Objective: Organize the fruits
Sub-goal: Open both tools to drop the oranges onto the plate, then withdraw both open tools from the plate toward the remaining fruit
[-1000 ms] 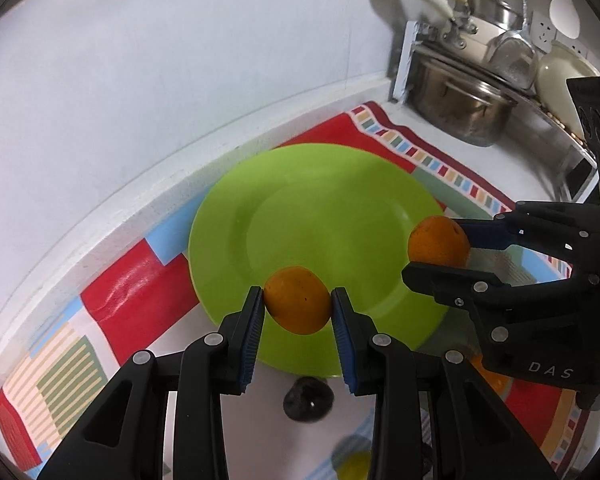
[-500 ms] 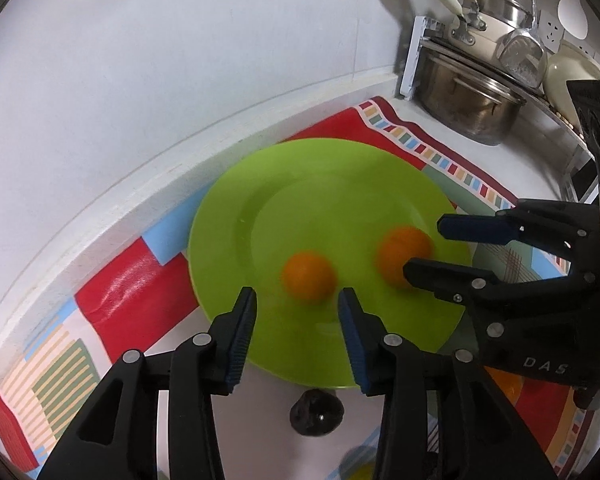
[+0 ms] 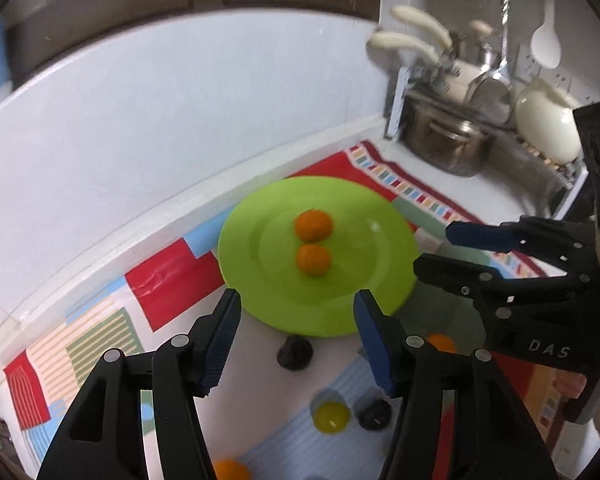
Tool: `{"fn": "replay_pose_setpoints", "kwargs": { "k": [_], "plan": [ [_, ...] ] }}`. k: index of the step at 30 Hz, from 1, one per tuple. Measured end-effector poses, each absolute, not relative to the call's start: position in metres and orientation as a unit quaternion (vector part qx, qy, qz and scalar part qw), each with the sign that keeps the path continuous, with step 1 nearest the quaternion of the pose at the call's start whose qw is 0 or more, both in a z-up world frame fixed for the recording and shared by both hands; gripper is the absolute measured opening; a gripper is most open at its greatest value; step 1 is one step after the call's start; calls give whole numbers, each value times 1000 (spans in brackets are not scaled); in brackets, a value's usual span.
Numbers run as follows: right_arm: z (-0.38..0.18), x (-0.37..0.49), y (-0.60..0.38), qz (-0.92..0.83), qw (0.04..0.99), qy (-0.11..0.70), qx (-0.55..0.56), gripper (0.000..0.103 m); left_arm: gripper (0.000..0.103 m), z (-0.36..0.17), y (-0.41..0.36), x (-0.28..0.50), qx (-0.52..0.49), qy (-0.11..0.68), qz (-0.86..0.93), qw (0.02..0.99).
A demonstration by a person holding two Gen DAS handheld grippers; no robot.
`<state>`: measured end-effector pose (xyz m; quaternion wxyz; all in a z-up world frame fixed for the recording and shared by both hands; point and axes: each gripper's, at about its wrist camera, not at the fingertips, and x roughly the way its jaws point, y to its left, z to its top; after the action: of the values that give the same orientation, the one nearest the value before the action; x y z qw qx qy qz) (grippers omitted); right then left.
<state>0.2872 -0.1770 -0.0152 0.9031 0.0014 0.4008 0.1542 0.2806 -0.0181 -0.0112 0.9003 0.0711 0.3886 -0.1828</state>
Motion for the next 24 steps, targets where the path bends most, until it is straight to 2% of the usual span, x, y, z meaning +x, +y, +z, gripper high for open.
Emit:
{"fn": "replay_pose_setpoints", "kwargs": {
  "k": [3, 5, 10, 13, 24],
  "plan": [
    [-1, 266, -173, 157, 910, 383, 1, 49, 68, 4, -15, 258, 74, 366, -173, 911],
    [7, 253, -170, 159, 914, 372, -2, 49, 70, 11, -12, 243, 78, 356, -170, 916],
    [22, 220, -161, 159, 923, 349, -9, 49, 82, 25, -2, 207, 75, 336, -158, 925],
    [27, 203, -156, 162, 926, 341, -9, 49, 86, 28, 4, 192, 69, 331, -153, 929],
    [21, 155, -141, 177, 924, 339, -10, 49, 88, 22, 19, 137, 80, 317, -136, 935]
  ]
}}
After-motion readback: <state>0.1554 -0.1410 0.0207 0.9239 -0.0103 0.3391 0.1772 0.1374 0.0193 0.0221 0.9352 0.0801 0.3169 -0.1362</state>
